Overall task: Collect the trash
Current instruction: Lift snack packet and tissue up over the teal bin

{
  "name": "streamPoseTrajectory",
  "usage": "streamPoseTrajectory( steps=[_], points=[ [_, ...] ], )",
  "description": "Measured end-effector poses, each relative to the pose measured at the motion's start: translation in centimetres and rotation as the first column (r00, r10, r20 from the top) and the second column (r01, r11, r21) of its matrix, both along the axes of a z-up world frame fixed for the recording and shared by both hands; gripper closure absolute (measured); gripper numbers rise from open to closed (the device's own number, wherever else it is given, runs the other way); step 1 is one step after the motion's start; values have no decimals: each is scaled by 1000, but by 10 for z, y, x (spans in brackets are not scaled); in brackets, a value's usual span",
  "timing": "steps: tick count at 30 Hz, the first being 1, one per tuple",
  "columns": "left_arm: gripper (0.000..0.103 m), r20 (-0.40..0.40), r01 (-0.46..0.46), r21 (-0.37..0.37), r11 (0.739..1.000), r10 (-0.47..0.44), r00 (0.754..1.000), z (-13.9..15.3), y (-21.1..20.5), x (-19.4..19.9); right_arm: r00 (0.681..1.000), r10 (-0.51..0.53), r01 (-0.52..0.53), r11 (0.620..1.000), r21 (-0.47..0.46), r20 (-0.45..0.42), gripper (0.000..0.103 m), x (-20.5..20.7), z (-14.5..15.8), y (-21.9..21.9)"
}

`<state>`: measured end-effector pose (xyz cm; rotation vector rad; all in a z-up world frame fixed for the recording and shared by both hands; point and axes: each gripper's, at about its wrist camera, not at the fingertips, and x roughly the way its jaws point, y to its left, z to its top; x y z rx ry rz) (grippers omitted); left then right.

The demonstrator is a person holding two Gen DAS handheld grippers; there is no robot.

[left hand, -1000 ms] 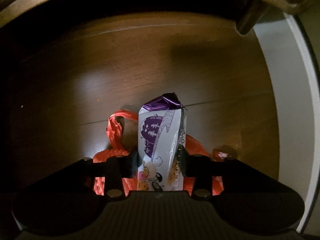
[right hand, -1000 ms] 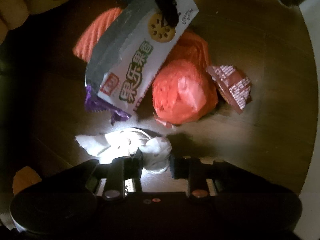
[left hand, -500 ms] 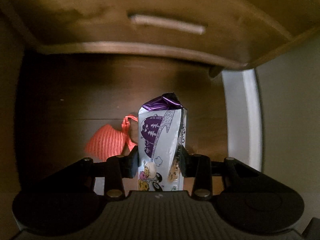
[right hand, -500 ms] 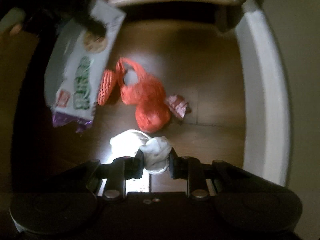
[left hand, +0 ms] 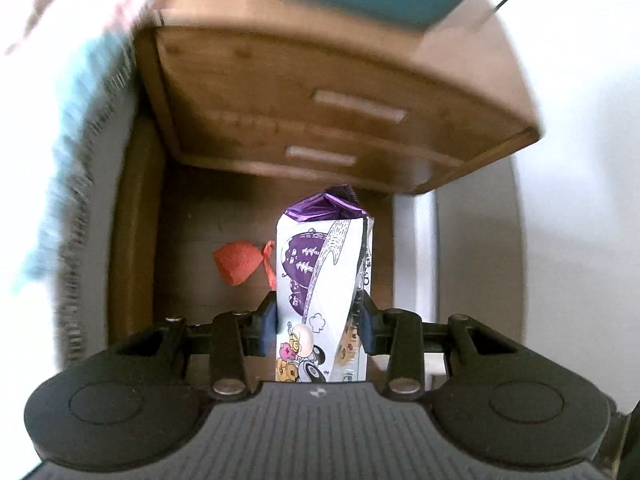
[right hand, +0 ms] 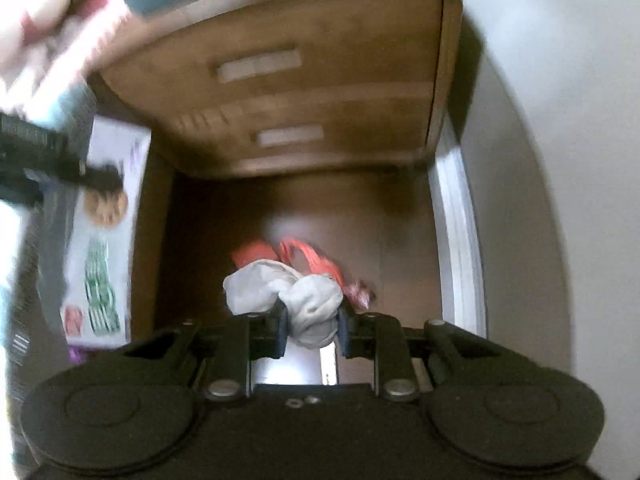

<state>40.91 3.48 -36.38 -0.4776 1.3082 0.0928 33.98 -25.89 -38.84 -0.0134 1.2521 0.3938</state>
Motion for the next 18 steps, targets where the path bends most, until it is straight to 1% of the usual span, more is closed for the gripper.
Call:
streamPoseTrajectory(
  steps=[2,5,8,9,15,18],
  points=[
    [65,34,3,2,1000,-4,999,40,7,-4,999,-4,3,1000,16,37,80,3,43,6],
    [65,91,11,34,999,-14,996,93,11,-5,995,-1,-2,999,35,101,80,11,99,18],
    [65,152,8,62,998,-18,988,143,18,-5,986,-1,-6,999,45,164,80,19,148,32],
    [65,171,6,65,998,-17,985,158,20,-4,983,-6,-3,999,49,183,80,22,158,37],
    [65,301,6,87,996,-32,953,254,33,-6,952,-43,12,995,104,303,80,27,246,55],
    [65,365,14,94,995,-48,930,295,38,-8,923,-57,16,994,110,381,80,29,288,64]
  ],
)
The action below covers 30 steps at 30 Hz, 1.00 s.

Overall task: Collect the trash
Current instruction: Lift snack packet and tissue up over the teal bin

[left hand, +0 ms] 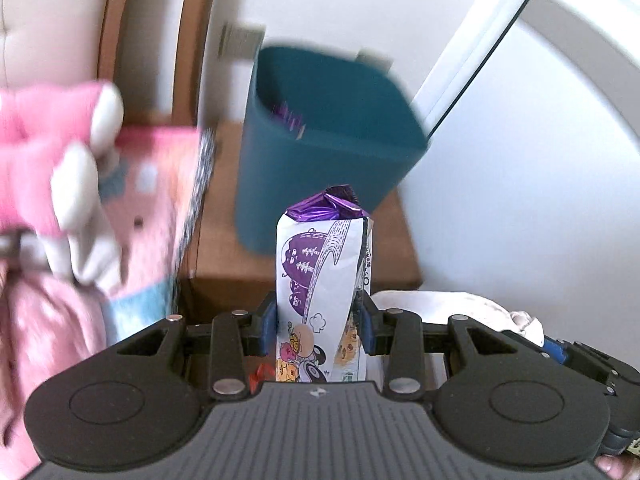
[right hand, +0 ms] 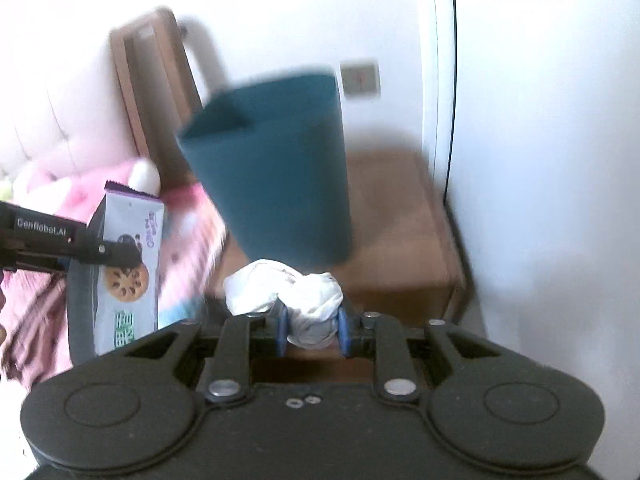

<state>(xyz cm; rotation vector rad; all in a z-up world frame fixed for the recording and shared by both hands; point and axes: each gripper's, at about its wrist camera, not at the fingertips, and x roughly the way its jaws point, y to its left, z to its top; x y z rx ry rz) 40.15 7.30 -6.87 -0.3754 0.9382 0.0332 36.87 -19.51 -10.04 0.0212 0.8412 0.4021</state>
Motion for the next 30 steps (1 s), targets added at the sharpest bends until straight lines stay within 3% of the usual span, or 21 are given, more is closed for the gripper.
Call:
streamPoseTrajectory(
  steps=[4,9,15,22,30],
  points=[
    [65,68,19,18,1000,-20,997,44,4,2,996,-17,17,1000,-8,86,80,2,42,10],
    [65,139,54,99,994,-68,988,90,4,5,986,-67,68,998,3,149,80,7,77,22],
    [65,213,45,173,984,-82,974,124,8,28,969,-69,73,997,-10,238,80,16,113,37],
    [65,229,-30,210,977,-19,973,135,15,94,948,1,23,997,-71,318,80,57,128,55],
    [65,159,-90,338,937,37,987,110,-6,205,947,142,-88,977,-193,288,80,157,97,71]
  ],
)
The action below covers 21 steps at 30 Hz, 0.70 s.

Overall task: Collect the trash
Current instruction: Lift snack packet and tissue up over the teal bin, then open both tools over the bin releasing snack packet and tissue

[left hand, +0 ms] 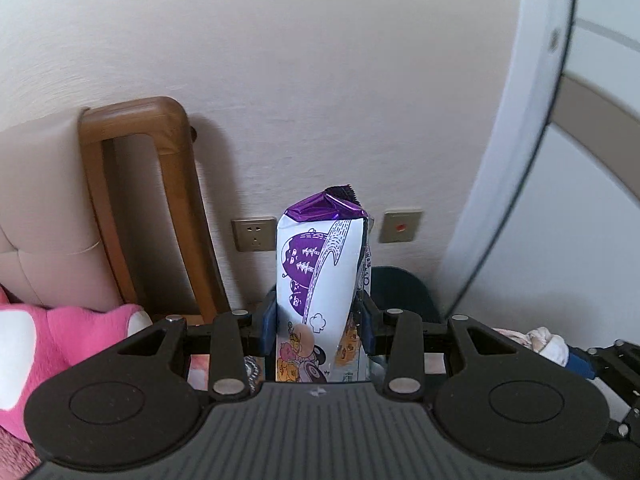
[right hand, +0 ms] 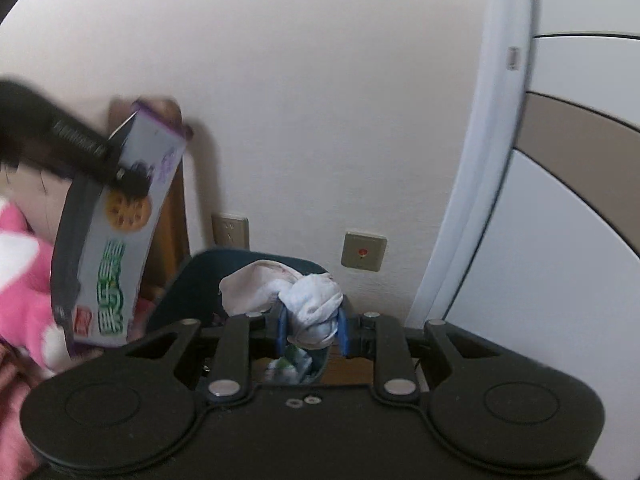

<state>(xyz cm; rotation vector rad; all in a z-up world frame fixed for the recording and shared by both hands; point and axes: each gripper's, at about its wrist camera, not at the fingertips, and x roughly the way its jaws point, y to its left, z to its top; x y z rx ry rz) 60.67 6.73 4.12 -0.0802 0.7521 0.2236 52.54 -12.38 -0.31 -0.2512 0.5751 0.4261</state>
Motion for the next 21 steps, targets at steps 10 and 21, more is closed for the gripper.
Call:
streamPoseTrajectory(
  steps=[10,21],
  points=[
    [65,-168,-91,-15,996,87,982,-79,-3,99,979,192,-203,960,-193,-75,80,70,-68,37],
    [65,-294,-131,-74,989,104,950,-141,0,112,922,331,-378,882,-283,-201,76,83,-115,71]
  ],
)
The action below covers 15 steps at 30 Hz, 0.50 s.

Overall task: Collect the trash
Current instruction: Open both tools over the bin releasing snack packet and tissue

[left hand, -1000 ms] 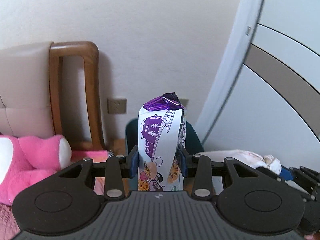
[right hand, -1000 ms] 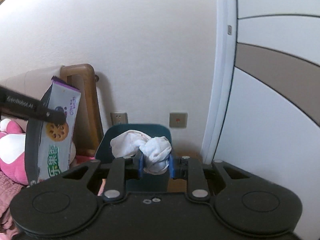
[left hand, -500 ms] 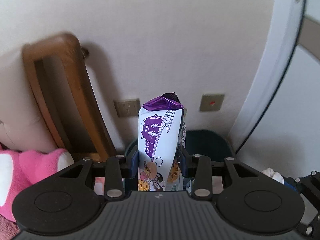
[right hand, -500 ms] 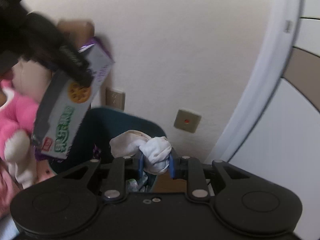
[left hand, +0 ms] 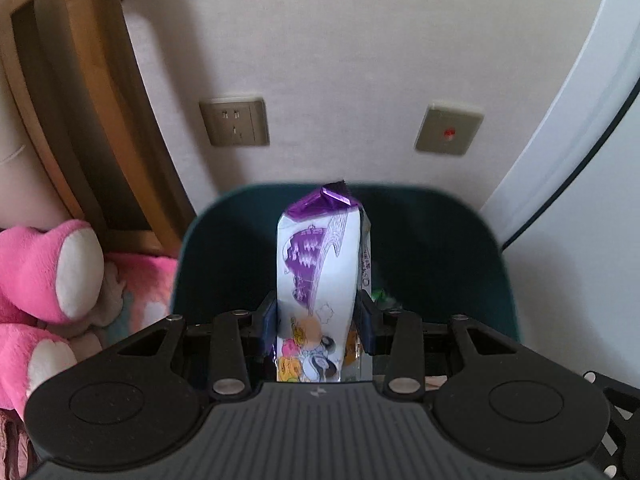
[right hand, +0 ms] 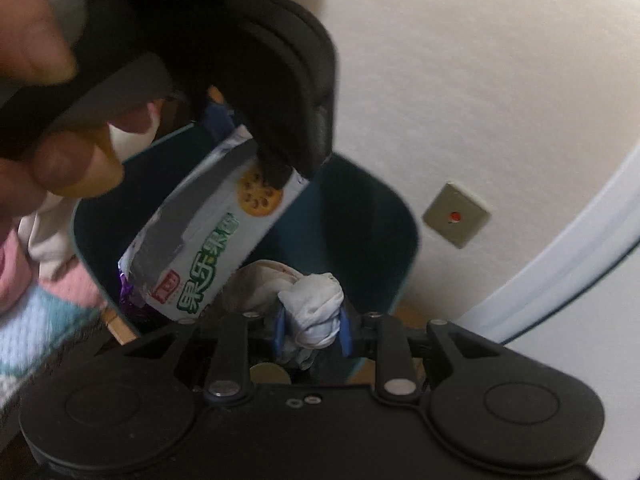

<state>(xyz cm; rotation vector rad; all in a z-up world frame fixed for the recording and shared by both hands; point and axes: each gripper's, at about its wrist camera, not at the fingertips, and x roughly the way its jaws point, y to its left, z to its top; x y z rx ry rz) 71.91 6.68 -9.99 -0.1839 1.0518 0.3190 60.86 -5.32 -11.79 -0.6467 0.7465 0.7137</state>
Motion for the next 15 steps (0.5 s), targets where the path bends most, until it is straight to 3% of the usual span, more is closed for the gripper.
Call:
streamPoseTrajectory(
  steps=[10,13,15],
  points=[
    [63,-102,4,-37,999,-8,995,-25,-6,1,995,58,-62,997,-41,-80,62,0,-5,16],
    [49,-81,15,-46,999,-18,997,-20,-7,-6,995,57,-59,998,-30,-78,50,-5,0,16],
    [46,-60,21,-50,999,-24,998,-14,-7,-12,996,47,-49,999,-17,-74,50,-6,4,14]
  ],
)
